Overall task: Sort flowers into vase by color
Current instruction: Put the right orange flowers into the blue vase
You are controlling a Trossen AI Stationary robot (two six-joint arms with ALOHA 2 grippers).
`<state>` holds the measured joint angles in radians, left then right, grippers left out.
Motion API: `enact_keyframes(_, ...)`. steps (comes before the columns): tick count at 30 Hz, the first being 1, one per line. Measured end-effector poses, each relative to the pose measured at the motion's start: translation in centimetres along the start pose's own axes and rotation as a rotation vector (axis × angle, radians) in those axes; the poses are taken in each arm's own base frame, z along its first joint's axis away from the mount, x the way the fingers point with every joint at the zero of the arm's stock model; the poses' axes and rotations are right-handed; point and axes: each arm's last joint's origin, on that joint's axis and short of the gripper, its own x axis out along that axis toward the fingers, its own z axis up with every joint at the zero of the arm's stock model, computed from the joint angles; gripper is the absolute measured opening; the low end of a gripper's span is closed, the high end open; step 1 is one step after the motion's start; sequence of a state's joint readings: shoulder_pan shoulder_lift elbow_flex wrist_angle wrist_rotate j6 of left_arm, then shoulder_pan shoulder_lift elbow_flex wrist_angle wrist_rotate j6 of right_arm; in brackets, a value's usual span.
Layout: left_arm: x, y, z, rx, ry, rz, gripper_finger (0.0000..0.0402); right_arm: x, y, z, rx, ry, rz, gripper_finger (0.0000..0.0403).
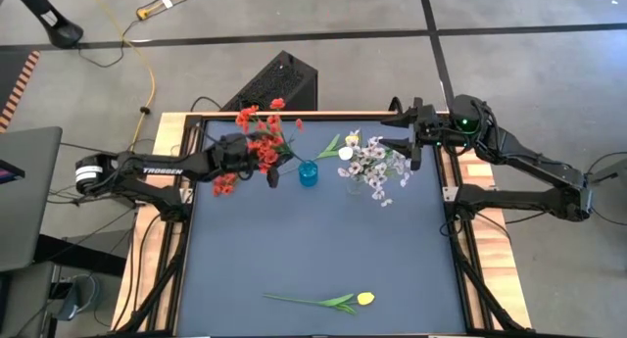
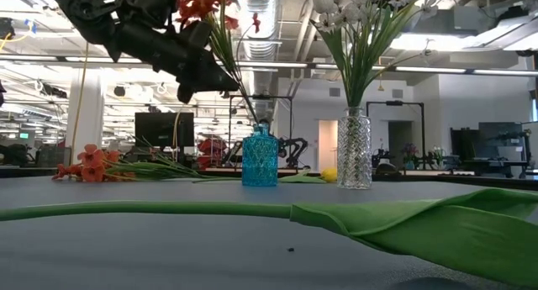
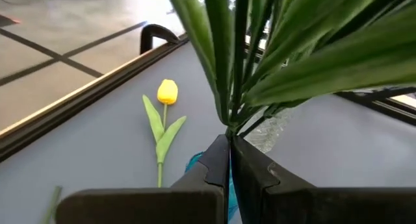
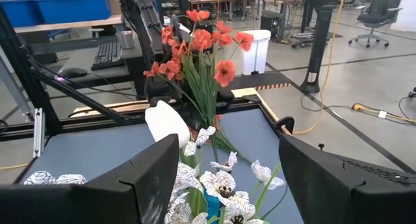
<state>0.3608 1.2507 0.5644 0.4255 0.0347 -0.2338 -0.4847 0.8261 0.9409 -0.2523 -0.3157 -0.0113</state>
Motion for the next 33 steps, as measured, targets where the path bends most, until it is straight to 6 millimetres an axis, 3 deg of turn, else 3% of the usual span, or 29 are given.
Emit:
enact_keyframes(7, 0.1, 0.0, 0.3, 0.004, 0.077, -0.015, 0.0041, 0.0, 0.0, 0.0, -0.005, 0.000, 0.000, 0.0291)
enact_keyframes(15, 0.3, -0.9, 3.4, 0.075, 0.174, -0.073, 0.0126, 0.0, 0.0, 0.0, -0.018, 0.000, 0.000, 0.0291)
enact_keyframes(20, -0.3, -1.2, 5.5, 0.150, 0.310, 0.017, 0.0161, 0.0, 0.0, 0.0, -0.017, -0.001, -0.001, 0.0291)
enact_keyframes(28, -2.6, -1.8, 9.2, 0.241, 0.486, 0.176, 0.0174, 0.0, 0.0, 0.0, -0.023, 0.000, -0.005, 0.0291)
enact_keyframes(33, -4.2, -1.6, 10.0, 0.251, 0.609, 0.334, 0.0174, 0.0, 0.0, -0.1, -0.021, 0.007, -0.004, 0.0291)
